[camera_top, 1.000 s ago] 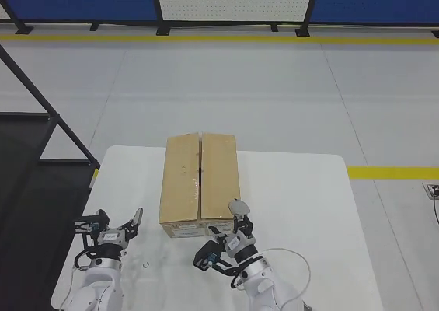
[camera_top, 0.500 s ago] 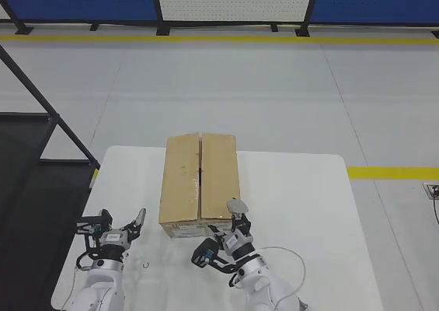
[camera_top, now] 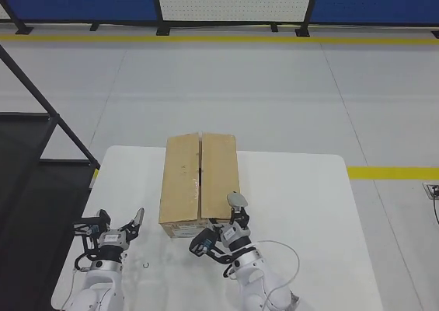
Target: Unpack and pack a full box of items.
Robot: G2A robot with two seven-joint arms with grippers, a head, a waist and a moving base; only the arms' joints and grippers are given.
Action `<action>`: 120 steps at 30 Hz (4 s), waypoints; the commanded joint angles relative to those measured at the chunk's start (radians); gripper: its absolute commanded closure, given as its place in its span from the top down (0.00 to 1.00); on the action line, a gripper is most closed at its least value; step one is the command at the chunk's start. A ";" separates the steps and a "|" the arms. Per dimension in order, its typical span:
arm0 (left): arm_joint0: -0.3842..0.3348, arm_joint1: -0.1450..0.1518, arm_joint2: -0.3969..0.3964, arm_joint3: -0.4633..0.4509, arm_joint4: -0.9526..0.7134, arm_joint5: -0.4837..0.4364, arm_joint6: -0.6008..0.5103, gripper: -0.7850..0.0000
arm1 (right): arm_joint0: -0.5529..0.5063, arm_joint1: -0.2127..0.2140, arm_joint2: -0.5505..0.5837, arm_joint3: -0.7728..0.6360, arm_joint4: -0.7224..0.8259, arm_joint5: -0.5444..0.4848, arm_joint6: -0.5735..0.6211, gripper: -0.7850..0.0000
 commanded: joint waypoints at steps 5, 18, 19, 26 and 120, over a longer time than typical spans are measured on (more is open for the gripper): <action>-0.003 -0.003 0.000 0.005 0.007 -0.002 -0.003 1.00 | 0.012 -0.020 -0.005 0.038 -0.015 0.027 0.004 0.82; -0.014 -0.010 0.001 0.015 0.015 -0.007 -0.002 1.00 | -0.019 -0.037 0.031 0.043 -0.034 0.030 -0.027 0.40; -0.014 -0.010 0.001 0.016 0.017 -0.007 -0.002 1.00 | -0.021 -0.038 0.035 0.042 -0.036 0.029 -0.030 0.40; -0.017 -0.014 0.000 0.018 0.020 -0.005 -0.003 1.00 | -0.032 -0.044 0.058 0.042 -0.030 0.005 -0.055 0.00; 0.020 -0.012 -0.075 0.020 0.101 -0.359 0.006 1.00 | -0.257 0.073 0.498 -0.169 0.170 -0.595 -0.592 0.00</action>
